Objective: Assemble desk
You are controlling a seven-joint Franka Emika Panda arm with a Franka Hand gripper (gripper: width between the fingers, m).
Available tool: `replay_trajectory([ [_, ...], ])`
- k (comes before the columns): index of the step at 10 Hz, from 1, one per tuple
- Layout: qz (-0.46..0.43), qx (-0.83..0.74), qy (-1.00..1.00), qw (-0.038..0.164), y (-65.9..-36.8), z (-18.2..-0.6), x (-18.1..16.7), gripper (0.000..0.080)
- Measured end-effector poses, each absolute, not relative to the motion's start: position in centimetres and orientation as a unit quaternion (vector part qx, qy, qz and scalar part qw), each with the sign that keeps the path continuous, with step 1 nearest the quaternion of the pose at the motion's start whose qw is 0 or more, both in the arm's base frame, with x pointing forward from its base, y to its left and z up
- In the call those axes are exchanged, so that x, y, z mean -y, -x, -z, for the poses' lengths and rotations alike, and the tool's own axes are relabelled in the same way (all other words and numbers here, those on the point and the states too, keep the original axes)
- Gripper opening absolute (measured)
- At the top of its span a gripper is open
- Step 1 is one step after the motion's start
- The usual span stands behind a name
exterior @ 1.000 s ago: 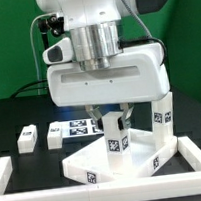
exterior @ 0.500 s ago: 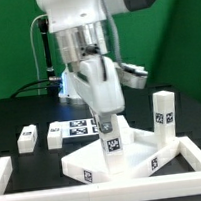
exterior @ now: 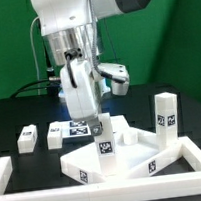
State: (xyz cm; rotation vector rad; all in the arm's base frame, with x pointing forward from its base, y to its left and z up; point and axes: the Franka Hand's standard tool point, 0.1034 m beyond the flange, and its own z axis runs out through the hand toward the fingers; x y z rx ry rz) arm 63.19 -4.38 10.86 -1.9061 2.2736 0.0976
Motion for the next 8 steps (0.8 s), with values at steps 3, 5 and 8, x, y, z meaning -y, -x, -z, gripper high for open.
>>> replay_trajectory([
  [3, -0.011, -0.632, 0.769, 0.096, -64.5, -10.6, 2.5, 0.0616],
  [5, -0.006, -0.594, 0.799, 0.096, -64.4, -10.6, 3.0, 0.0648],
  [8, 0.007, -0.473, 0.876, 0.094, -64.0, -10.5, 3.4, 0.0649],
])
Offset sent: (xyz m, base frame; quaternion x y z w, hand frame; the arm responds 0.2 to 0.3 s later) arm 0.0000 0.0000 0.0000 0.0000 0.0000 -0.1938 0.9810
